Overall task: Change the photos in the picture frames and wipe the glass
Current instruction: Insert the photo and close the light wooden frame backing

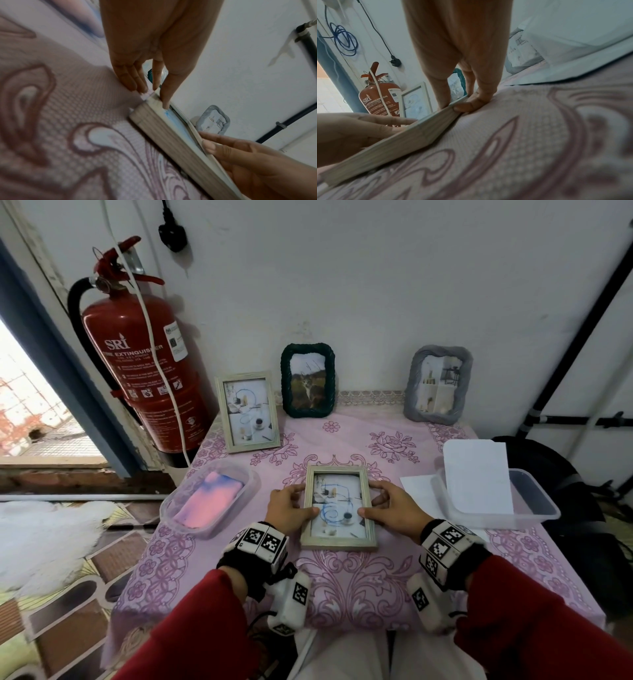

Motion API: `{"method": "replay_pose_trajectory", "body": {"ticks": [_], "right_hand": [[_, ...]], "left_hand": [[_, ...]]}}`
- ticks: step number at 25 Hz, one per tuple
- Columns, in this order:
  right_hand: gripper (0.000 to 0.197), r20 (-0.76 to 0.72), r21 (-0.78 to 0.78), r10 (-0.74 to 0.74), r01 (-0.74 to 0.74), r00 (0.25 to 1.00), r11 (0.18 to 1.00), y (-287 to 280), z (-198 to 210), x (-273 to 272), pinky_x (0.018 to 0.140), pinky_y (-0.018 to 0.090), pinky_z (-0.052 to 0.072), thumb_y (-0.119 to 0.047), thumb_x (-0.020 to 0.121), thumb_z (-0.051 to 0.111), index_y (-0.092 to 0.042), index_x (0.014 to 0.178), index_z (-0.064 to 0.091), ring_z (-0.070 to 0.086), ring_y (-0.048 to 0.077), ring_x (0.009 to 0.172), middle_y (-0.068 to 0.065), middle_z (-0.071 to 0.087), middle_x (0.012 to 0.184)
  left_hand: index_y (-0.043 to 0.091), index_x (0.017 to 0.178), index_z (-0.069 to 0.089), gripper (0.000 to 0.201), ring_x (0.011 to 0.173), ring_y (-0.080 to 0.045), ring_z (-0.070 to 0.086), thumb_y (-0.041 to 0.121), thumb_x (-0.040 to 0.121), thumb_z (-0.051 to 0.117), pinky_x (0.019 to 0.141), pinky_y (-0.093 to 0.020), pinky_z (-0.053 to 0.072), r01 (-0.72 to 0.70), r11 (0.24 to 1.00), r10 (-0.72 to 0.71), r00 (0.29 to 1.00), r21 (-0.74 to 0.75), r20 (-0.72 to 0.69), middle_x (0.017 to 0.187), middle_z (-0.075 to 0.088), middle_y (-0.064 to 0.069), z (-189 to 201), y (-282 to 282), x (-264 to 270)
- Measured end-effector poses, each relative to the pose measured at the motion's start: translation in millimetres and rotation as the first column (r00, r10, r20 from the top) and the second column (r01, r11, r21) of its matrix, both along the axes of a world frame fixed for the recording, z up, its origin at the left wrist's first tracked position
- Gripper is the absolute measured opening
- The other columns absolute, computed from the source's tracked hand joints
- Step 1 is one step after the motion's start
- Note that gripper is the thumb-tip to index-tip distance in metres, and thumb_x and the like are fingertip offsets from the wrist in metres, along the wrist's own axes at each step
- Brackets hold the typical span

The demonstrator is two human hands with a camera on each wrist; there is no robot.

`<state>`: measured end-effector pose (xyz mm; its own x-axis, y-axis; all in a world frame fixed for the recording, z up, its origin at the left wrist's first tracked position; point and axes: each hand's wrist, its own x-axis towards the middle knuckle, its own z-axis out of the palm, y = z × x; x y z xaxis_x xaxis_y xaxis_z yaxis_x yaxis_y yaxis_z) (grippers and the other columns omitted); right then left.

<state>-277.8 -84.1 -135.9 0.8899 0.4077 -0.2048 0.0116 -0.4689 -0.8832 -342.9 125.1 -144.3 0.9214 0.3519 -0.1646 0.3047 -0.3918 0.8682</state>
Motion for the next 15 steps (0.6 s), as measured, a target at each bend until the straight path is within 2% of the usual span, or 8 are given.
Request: {"method": "replay_pose_trajectory", "body": {"ticks": [2, 4, 6, 9, 11, 13, 15], "right_hand": [[0.071, 0.002, -0.013, 0.009, -0.009, 1.000, 1.000, -1, -1, 0, 0.093, 0.046, 0.050, -0.015, 0.075, 0.076, -0.010, 0.136, 0.040, 0.062, 0.035, 0.102, 0.015, 0.058, 0.098], [0.071, 0.009, -0.024, 0.018, -0.018, 1.000, 1.000, -1, -2, 1, 0.091, 0.043, 0.051, -0.017, 0.075, 0.077, -0.011, 0.136, 0.040, 0.063, 0.033, 0.100, 0.017, 0.060, 0.101], [0.072, 0.008, -0.027, 0.025, -0.024, 1.000, 0.999, -1, -2, 1, 0.091, 0.042, 0.052, -0.018, 0.075, 0.076, -0.012, 0.136, 0.040, 0.064, 0.033, 0.100, 0.020, 0.062, 0.105], [0.071, 0.002, -0.024, 0.026, -0.026, 1.000, 0.999, -3, -2, 2, 0.090, 0.040, 0.052, -0.018, 0.076, 0.076, -0.013, 0.136, 0.039, 0.064, 0.032, 0.100, 0.024, 0.062, 0.108], [0.071, 0.002, -0.023, 0.029, -0.029, 1.000, 0.999, -3, -3, 2, 0.087, 0.037, 0.052, -0.018, 0.076, 0.076, -0.012, 0.136, 0.039, 0.063, 0.032, 0.100, 0.025, 0.061, 0.109], [0.071, 0.000, -0.019, 0.029, -0.029, 1.000, 0.999, -3, -4, 2, 0.086, 0.035, 0.051, -0.018, 0.075, 0.076, -0.012, 0.136, 0.039, 0.063, 0.032, 0.100, 0.024, 0.061, 0.108], [0.071, -0.003, -0.014, 0.027, -0.027, 1.000, 1.000, -3, -4, 2, 0.090, 0.039, 0.052, -0.018, 0.075, 0.076, -0.012, 0.136, 0.039, 0.063, 0.033, 0.100, 0.025, 0.061, 0.108]], "left_hand": [[0.006, 0.130, 0.051, 0.060, 0.097, -0.025, 0.053, 0.012, 0.075, 0.075, 0.096, -0.033, 0.047, 0.001, 0.998, 0.000, 1.000, 0.057, -0.019, 0.118, 0.049, -0.017, 3, 1, -2], [0.005, 0.125, 0.054, 0.050, 0.092, -0.021, 0.051, 0.014, 0.079, 0.072, 0.086, -0.028, 0.046, 0.007, 0.997, -0.009, 1.000, 0.073, 0.022, 0.107, 0.052, -0.011, 11, 2, -7], [0.005, 0.121, 0.056, 0.038, 0.089, -0.018, 0.054, 0.016, 0.085, 0.065, 0.082, -0.027, 0.046, -0.005, 0.996, -0.006, 0.993, 0.087, 0.118, 0.101, 0.057, -0.008, 22, 9, -14], [0.010, 0.117, 0.059, 0.029, 0.089, -0.014, 0.057, 0.015, 0.089, 0.059, 0.075, -0.016, 0.044, -0.026, 0.986, -0.021, 0.961, 0.163, 0.277, 0.103, 0.062, -0.005, 46, 34, -24], [0.011, 0.114, 0.062, 0.025, 0.087, -0.013, 0.058, 0.011, 0.089, 0.058, 0.074, -0.015, 0.042, -0.062, 0.967, -0.020, 0.948, 0.248, 0.318, 0.101, 0.064, -0.004, 59, 61, -30], [0.012, 0.110, 0.066, 0.022, 0.087, -0.015, 0.059, 0.012, 0.089, 0.059, 0.080, -0.020, 0.041, -0.066, 0.922, -0.028, 0.971, 0.380, 0.237, 0.100, 0.067, -0.005, 64, 91, -37], [0.013, 0.107, 0.070, 0.021, 0.089, -0.016, 0.060, 0.019, 0.088, 0.062, 0.083, -0.023, 0.042, -0.003, 0.864, -0.028, 0.998, 0.503, 0.054, 0.103, 0.070, -0.005, 61, 119, -45]]}}
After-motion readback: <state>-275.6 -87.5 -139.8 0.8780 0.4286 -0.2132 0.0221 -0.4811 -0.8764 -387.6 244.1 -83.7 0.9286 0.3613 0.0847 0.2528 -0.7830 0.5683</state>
